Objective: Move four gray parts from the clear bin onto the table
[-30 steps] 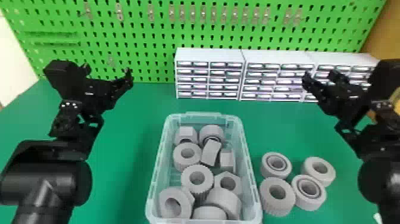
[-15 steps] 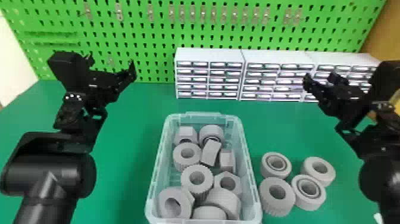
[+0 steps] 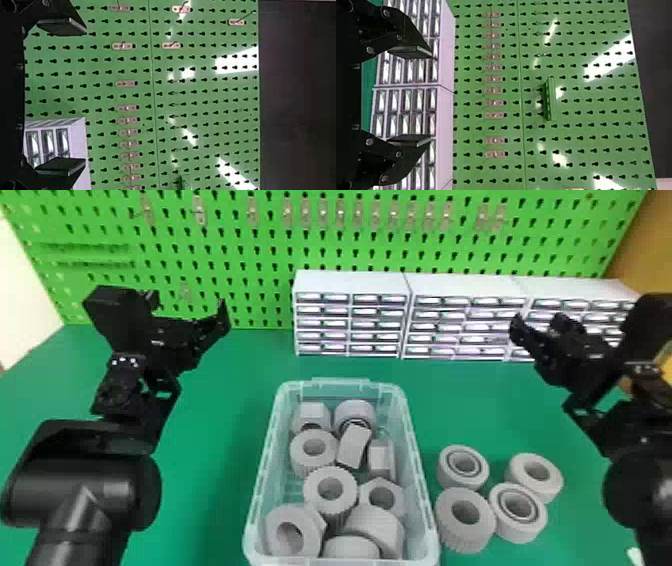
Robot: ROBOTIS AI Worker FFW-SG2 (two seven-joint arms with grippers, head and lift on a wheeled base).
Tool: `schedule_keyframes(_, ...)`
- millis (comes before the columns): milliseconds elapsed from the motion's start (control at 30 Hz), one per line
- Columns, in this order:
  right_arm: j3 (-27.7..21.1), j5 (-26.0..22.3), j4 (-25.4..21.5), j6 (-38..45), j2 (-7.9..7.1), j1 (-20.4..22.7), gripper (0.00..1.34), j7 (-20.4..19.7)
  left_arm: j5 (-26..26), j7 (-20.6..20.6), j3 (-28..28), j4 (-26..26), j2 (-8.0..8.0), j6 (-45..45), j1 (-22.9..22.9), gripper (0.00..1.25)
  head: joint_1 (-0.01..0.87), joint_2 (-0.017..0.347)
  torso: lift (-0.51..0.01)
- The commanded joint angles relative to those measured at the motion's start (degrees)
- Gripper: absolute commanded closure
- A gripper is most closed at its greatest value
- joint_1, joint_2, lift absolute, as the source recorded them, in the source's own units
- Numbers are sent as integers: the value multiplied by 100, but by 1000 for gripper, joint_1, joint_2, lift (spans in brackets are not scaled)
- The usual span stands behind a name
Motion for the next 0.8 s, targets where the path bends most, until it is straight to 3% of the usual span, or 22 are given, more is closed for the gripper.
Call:
schedule_keyframes(0,-17,-12,12,0,-23,1,510,0,34,0,-44,0,-15,21,-16,127,678,34,-50)
schedule_keyframes(767,-26,-65,38,0,83,72,510,0,174,-9,0,-18,11,83,1,127,678,34,-50)
